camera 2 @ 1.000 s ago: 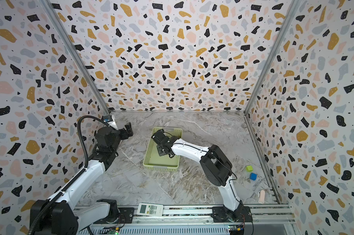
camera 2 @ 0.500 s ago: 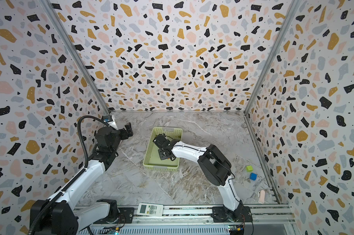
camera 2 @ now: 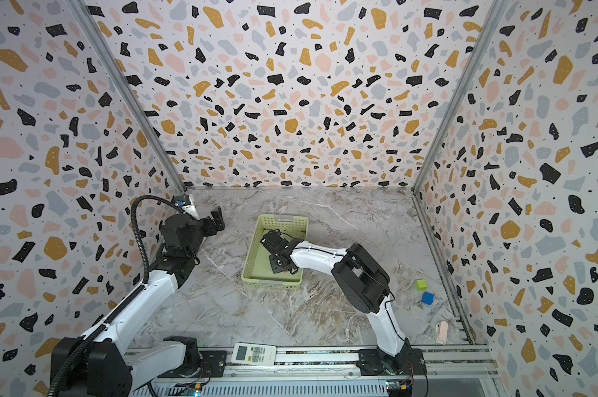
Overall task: Put the screwdriver in the bin
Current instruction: Place the screwdriver into the bin.
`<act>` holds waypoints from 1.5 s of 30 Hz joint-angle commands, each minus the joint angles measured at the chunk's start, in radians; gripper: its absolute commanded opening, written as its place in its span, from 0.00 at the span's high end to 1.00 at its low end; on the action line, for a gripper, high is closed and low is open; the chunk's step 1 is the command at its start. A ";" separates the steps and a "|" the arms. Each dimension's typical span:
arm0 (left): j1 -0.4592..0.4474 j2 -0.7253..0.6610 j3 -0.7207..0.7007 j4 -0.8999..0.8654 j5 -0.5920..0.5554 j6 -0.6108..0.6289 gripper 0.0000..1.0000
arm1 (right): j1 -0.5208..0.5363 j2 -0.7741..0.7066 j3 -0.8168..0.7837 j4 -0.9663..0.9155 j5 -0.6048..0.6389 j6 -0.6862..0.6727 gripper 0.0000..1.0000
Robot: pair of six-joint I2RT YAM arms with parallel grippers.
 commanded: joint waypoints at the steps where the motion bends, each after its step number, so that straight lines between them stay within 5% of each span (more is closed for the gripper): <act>1: -0.002 0.002 0.037 0.012 -0.014 0.006 0.00 | -0.004 -0.008 0.000 0.006 -0.001 0.008 0.60; 25: -0.003 0.011 0.043 0.012 -0.007 0.004 0.00 | -0.002 -0.135 0.089 -0.061 0.024 -0.018 0.54; 37: -0.002 0.028 0.061 -0.046 0.030 0.023 0.00 | -0.032 -0.320 0.083 -0.111 0.073 -0.070 0.50; 45: -0.003 0.028 0.062 -0.050 0.050 0.023 0.01 | -0.150 -0.525 -0.085 -0.099 0.088 -0.134 0.47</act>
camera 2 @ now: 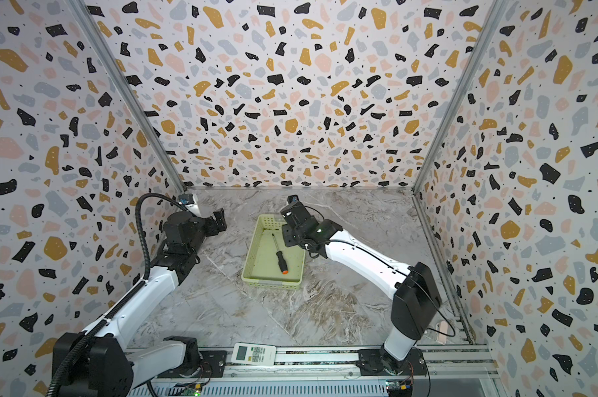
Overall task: Put the screwdriver in the bin
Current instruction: Place the screwdriver into the bin, then reset both arms
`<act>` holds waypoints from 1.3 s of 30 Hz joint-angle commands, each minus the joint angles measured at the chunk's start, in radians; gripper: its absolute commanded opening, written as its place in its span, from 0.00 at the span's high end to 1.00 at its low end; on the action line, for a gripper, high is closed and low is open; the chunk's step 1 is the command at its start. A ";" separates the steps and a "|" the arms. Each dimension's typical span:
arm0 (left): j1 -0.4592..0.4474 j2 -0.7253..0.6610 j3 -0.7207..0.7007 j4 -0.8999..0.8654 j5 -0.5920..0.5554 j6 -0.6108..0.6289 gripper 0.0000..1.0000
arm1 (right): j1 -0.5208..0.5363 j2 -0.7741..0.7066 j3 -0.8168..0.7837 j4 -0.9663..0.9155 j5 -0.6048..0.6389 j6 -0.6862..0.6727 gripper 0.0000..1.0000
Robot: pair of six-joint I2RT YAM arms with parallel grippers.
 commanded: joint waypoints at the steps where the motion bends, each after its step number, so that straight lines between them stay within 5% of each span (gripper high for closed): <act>1: -0.002 -0.001 0.029 0.012 0.019 0.016 0.00 | -0.059 -0.098 -0.067 -0.036 0.021 -0.042 0.46; 9: -0.003 0.001 0.029 0.010 0.056 0.015 0.01 | -0.233 -0.301 -0.249 -0.024 0.003 -0.058 0.26; 11: -0.003 -0.002 0.023 0.019 0.065 0.014 0.01 | -0.263 -0.345 -0.286 -0.027 0.051 -0.026 0.01; 20: -0.005 -0.033 -0.037 0.061 0.096 0.034 0.01 | -0.357 -0.507 -0.434 0.079 0.039 -0.051 0.01; 29: -0.015 -0.101 -0.310 0.432 -0.005 0.114 0.00 | -0.438 -0.531 -0.549 0.192 0.028 -0.129 0.01; 34: -0.020 -0.065 -0.420 0.594 -0.093 0.197 0.01 | -0.438 -0.662 -0.827 0.652 0.043 -0.276 0.01; 39: -0.020 -0.045 -0.477 0.664 -0.129 0.269 0.00 | -0.450 -0.732 -1.111 1.103 0.205 -0.335 0.01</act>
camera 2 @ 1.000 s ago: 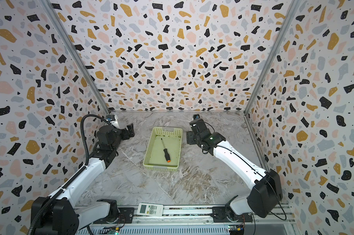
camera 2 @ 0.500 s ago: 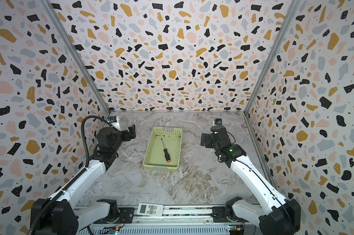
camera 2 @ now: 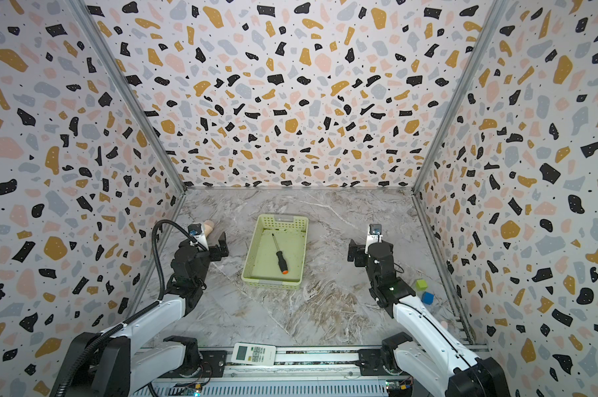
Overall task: Put the screwdriver in the bin
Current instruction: Reset both arms
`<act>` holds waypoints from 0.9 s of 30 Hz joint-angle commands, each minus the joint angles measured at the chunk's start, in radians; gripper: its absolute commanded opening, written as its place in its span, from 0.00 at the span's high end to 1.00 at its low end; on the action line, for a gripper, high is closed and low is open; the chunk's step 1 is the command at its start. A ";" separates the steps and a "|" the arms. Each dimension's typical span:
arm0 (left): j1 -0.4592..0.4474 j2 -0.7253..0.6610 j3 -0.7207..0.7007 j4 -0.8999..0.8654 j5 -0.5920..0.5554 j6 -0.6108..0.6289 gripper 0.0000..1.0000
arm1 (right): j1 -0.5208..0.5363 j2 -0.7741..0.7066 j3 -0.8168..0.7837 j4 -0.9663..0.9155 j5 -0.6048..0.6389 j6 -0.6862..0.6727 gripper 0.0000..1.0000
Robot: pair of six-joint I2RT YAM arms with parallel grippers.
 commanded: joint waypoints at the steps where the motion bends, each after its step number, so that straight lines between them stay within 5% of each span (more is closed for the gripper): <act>1: -0.003 0.017 -0.029 0.156 -0.038 0.090 0.00 | -0.022 -0.003 -0.077 0.370 0.103 -0.129 0.01; 3: -0.003 0.039 -0.030 0.151 -0.019 0.116 0.01 | -0.056 0.027 -0.095 0.399 0.082 -0.188 0.01; 8: -0.003 0.110 -0.020 0.158 -0.013 0.094 0.01 | -0.153 0.103 -0.145 0.501 0.053 -0.046 0.01; 17: -0.001 0.246 -0.109 0.393 -0.028 0.078 0.00 | -0.195 0.381 -0.216 0.869 0.008 -0.192 0.01; 25: 0.050 0.251 -0.117 0.408 0.045 0.053 0.00 | -0.208 0.606 -0.280 1.192 -0.093 -0.228 0.01; 27: 0.052 0.255 -0.123 0.420 0.043 0.049 0.00 | -0.207 0.589 -0.263 1.125 -0.121 -0.232 0.01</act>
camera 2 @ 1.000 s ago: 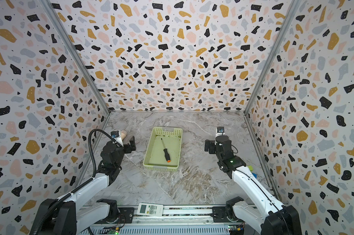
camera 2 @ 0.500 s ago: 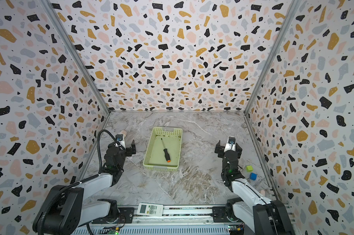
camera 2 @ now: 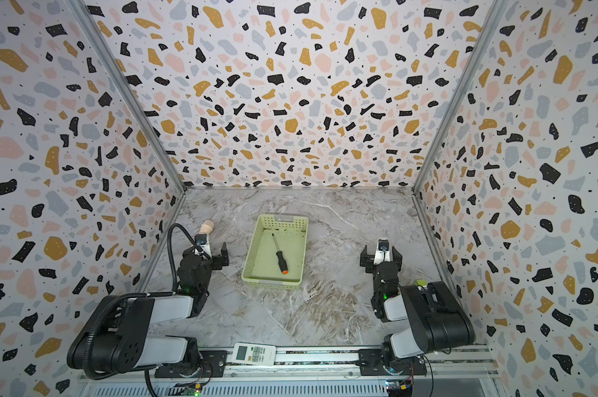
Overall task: Put the screwdriver in the bin
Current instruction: Reset both arms
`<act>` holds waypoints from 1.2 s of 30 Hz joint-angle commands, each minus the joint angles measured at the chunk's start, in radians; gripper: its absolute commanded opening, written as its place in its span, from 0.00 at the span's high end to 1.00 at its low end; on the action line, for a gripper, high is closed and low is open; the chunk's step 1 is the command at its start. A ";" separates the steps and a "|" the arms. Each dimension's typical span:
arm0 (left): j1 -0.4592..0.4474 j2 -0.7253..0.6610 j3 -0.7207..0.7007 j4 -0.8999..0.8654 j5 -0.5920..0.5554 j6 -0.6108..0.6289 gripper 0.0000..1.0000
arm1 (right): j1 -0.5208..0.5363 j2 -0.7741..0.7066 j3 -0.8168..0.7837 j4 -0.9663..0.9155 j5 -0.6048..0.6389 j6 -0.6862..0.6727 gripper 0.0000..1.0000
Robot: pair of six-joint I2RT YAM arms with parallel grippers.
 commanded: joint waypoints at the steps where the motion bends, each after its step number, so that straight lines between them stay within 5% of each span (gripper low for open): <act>1: 0.010 0.004 -0.012 0.097 0.016 -0.016 0.00 | -0.008 -0.011 0.014 0.081 -0.071 -0.029 0.01; 6: 0.016 0.060 -0.083 0.289 0.006 -0.036 0.00 | -0.028 -0.005 0.039 0.042 -0.113 -0.021 0.01; 10: 0.016 0.041 -0.064 0.217 -0.024 -0.041 0.01 | -0.090 0.003 0.086 -0.061 -0.216 0.013 0.01; 19: 0.016 0.039 -0.052 0.191 -0.033 -0.044 0.00 | -0.093 -0.002 0.081 -0.056 -0.231 0.015 0.01; 23: 0.016 0.041 -0.051 0.190 -0.035 -0.045 0.01 | -0.121 -0.002 0.088 -0.072 -0.363 -0.008 0.01; 36: 0.013 0.042 -0.049 0.185 -0.074 -0.054 0.00 | -0.125 -0.003 0.084 -0.066 -0.387 -0.016 0.01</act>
